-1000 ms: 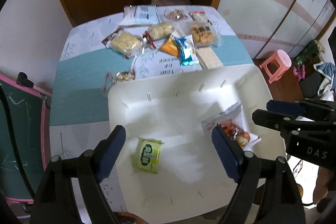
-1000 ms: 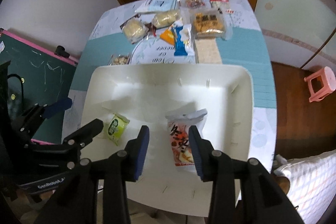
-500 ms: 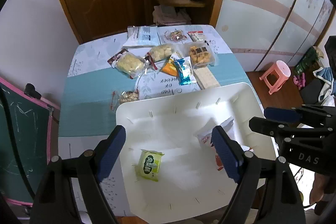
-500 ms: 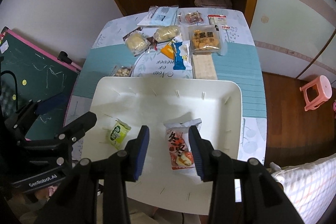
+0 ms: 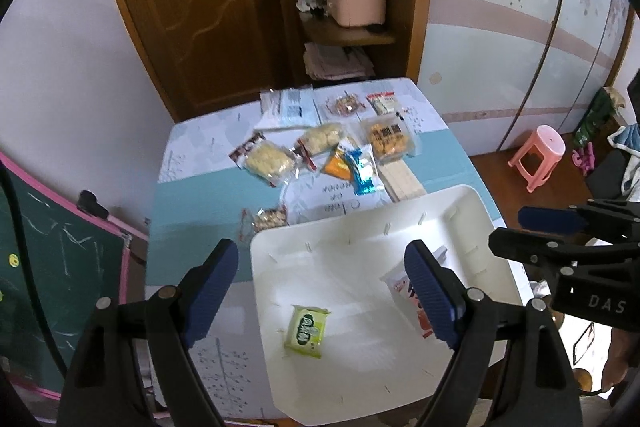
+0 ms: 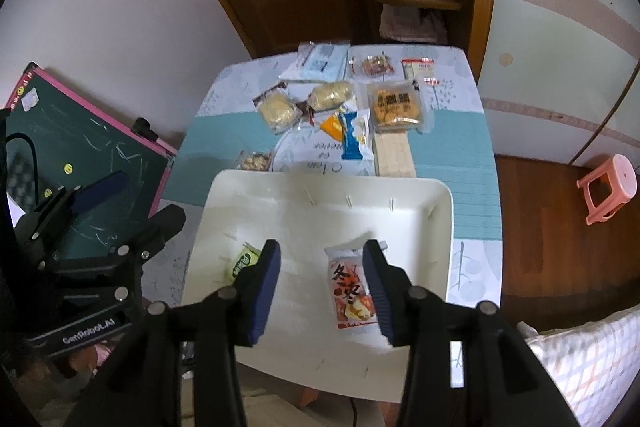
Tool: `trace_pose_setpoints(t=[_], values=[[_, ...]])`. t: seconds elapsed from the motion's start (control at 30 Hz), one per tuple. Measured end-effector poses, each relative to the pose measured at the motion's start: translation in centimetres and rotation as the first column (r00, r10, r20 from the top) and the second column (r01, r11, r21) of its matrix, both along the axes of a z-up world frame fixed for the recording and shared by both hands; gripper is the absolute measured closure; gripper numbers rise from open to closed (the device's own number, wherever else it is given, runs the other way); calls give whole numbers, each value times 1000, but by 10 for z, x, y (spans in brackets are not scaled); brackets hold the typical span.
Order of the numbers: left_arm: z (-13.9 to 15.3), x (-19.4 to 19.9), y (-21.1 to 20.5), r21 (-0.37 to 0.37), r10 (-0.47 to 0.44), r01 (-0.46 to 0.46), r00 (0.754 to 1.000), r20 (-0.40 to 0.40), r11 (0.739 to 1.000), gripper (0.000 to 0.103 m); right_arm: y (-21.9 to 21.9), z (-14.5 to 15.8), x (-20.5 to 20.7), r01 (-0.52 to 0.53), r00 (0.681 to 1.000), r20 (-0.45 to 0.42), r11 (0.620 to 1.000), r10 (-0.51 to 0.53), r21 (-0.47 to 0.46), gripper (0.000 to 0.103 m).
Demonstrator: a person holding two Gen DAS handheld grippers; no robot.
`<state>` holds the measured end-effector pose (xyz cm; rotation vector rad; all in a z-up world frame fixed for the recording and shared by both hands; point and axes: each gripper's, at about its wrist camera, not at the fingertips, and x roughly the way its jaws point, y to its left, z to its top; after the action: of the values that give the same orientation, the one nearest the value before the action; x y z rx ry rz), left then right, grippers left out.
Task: Organize snacks
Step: 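Move both grippers back toward the snacks on the table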
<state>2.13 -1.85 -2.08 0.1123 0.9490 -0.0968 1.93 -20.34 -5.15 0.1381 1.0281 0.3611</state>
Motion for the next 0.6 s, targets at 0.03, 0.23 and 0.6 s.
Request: trace_pose_setpoints(t=[0.03,0.23,0.6], values=[[4,1,1,-4,7,-7,1000,4,1000,17,-1,2,0,0,1000,5,1000,0,6,56],[29,14,22,-110,65,-66,998,-14,992,17,-2,18,5,-25,999,30,999,24,48,45],[56,93,69,-138,141,-138,990,12,981,11,-13,50,74,34,991,128,999,-32,-15,16]])
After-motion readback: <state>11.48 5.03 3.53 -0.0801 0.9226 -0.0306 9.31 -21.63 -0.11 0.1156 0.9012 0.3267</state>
